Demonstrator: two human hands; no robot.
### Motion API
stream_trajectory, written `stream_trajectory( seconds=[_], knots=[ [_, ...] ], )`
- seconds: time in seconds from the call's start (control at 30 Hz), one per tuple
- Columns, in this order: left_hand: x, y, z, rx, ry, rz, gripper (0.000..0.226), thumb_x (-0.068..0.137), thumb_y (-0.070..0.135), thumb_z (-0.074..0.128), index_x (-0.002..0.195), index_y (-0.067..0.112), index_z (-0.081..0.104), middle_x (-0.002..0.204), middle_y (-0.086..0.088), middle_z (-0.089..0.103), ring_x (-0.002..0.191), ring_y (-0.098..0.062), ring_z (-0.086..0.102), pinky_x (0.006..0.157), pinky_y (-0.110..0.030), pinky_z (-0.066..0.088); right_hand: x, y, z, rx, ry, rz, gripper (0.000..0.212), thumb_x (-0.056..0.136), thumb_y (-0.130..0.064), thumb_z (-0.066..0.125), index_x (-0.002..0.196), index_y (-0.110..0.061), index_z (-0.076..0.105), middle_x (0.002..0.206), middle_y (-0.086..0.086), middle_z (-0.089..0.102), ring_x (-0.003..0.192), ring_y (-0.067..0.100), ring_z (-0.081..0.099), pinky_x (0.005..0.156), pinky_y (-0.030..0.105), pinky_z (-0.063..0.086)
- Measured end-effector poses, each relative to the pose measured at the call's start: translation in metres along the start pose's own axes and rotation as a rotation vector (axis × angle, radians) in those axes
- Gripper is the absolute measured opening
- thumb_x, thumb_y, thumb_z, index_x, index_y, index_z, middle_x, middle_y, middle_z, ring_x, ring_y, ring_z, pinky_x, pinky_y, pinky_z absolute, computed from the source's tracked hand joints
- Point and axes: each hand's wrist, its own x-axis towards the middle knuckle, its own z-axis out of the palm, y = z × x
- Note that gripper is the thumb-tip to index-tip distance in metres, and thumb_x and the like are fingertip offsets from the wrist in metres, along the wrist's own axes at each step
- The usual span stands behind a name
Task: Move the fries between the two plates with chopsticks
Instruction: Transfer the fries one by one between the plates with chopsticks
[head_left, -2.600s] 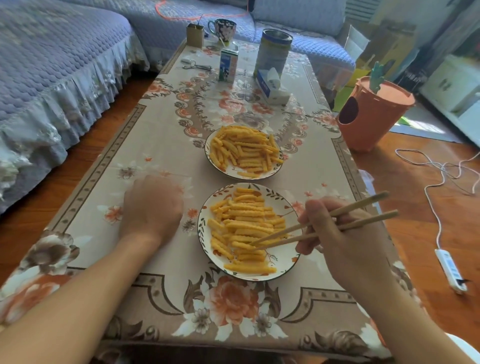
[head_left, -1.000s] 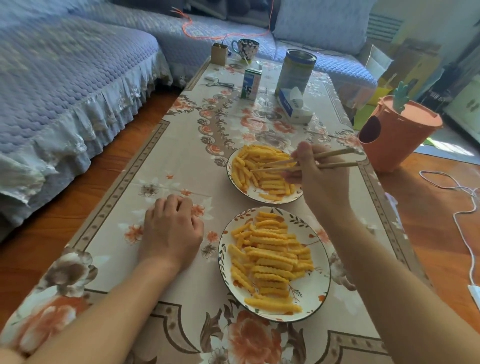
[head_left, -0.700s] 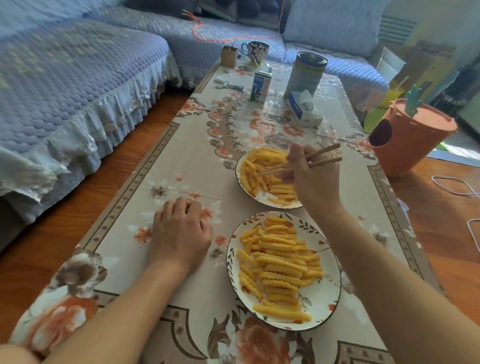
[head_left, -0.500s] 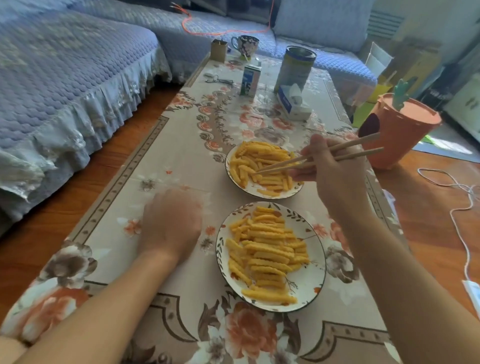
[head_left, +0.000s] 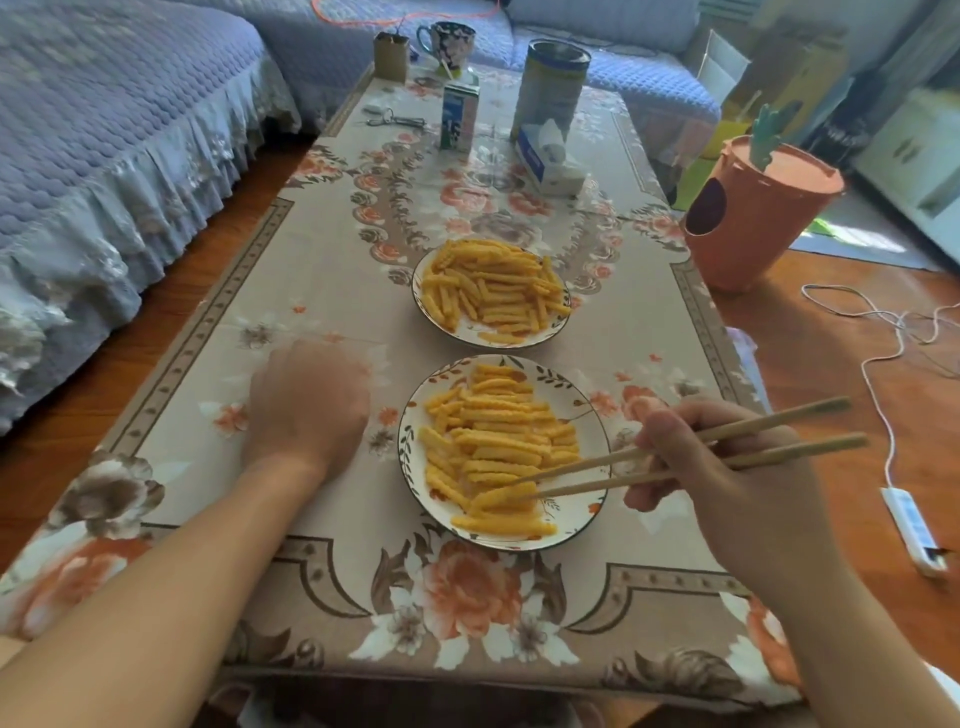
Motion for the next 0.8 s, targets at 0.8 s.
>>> stream_trajectory(
  seconds=[0.8],
  knots=[
    [-0.002, 0.001, -0.002, -0.024, 0.005, 0.008, 0.027, 0.092, 0.028, 0.052, 0.112, 0.012, 0.062, 0.112, -0.013, 0.056, 0.104, -0.032, 0.047, 0.09, -0.047, 0.041, -0.004, 0.008, 0.001, 0.044, 0.075, -0.018, 0.027, 0.091, -0.022, 0.058, 0.077, 0.001, 0.066, 0.057, 0.017, 0.066, 0.049, 0.028, 0.068, 0.052, 0.03, 0.059]
  ],
)
